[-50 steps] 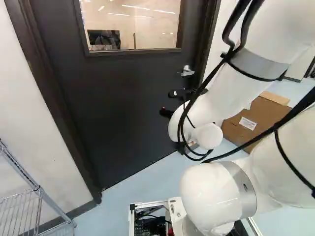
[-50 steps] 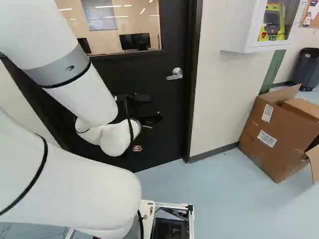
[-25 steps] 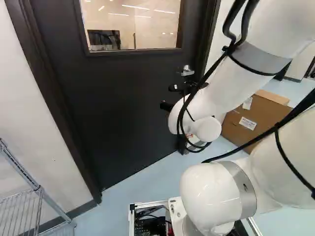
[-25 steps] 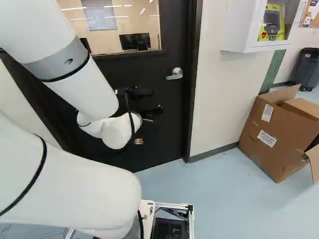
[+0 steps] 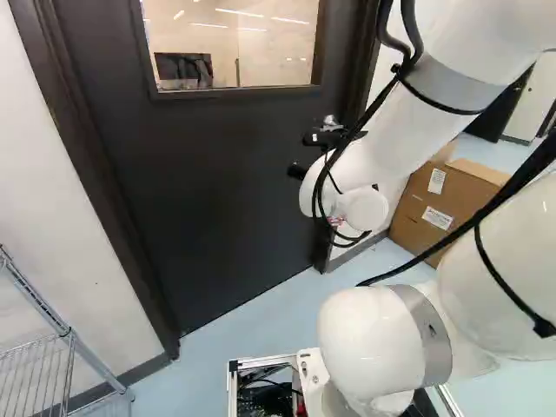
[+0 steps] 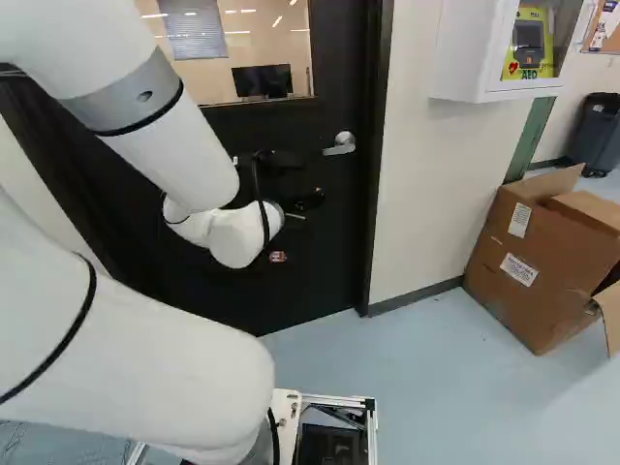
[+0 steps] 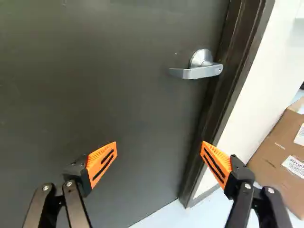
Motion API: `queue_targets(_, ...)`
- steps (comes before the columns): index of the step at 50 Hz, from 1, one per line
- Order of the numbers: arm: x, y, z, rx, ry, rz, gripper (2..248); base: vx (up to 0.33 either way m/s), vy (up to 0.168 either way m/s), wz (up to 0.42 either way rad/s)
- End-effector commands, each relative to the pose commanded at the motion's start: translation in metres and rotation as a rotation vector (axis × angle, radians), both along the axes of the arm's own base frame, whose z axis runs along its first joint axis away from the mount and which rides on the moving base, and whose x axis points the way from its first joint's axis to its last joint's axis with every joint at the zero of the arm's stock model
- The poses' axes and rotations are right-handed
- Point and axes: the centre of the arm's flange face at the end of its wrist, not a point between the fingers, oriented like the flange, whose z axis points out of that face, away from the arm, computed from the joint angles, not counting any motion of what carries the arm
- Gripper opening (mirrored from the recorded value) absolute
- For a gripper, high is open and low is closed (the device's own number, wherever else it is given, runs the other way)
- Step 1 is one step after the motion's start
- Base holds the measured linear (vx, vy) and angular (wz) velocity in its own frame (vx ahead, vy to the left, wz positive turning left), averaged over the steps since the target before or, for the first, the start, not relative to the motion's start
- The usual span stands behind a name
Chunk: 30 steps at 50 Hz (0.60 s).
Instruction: Open the door and move inside
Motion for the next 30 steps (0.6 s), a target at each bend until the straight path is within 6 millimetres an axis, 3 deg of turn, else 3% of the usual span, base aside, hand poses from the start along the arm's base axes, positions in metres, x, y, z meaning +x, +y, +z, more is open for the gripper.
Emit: queue_targets(30, 0.045, -0.029, 0.034, -0.006, -0.062, -0.070, 247, 0.000, 0.000, 0.000)
